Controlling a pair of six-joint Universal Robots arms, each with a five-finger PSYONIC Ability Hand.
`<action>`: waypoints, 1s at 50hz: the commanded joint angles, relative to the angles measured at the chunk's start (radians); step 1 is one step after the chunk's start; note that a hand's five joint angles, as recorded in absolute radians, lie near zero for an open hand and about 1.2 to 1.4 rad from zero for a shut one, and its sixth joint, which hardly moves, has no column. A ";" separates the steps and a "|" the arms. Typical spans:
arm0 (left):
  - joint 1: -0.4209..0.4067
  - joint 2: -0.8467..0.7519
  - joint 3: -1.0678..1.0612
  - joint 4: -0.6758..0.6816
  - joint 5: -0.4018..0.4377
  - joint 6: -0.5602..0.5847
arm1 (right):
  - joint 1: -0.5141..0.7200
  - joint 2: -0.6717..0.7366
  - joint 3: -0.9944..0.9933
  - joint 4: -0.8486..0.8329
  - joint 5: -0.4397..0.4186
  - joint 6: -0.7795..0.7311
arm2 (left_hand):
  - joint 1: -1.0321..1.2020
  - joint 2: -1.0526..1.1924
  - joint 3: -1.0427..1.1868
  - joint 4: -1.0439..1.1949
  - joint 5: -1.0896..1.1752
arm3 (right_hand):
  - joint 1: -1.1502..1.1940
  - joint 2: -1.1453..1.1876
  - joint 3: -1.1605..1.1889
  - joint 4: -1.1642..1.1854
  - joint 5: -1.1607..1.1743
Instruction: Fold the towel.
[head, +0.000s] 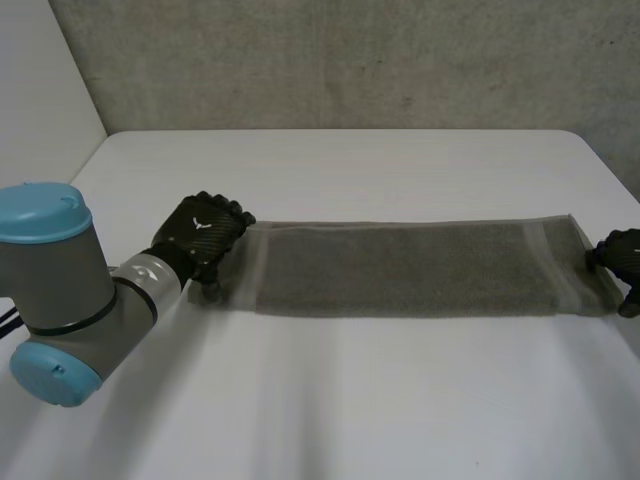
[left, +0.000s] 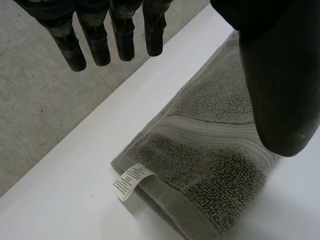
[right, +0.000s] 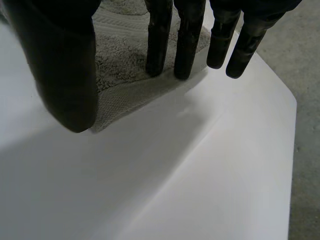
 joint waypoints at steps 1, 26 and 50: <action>0.001 -0.002 0.000 0.002 0.000 0.002 | 0.003 0.010 -0.009 -0.002 0.002 0.001 | -0.065 -0.033 -0.042 -0.056 -0.016 | 0.248 0.240 -0.050 -0.078 0.234; 0.007 -0.001 -0.011 0.031 0.000 0.001 | 0.003 0.041 -0.036 0.001 0.002 0.005 | -0.065 -0.033 -0.042 -0.056 -0.016 | 0.826 0.818 -0.050 -0.078 0.812; 0.024 0.004 -0.012 0.036 -0.002 -0.001 | 0.064 -0.115 -0.283 0.006 0.014 0.089 | -0.065 -0.033 -0.042 -0.056 -0.016 | 0.826 0.818 -0.050 -0.078 0.812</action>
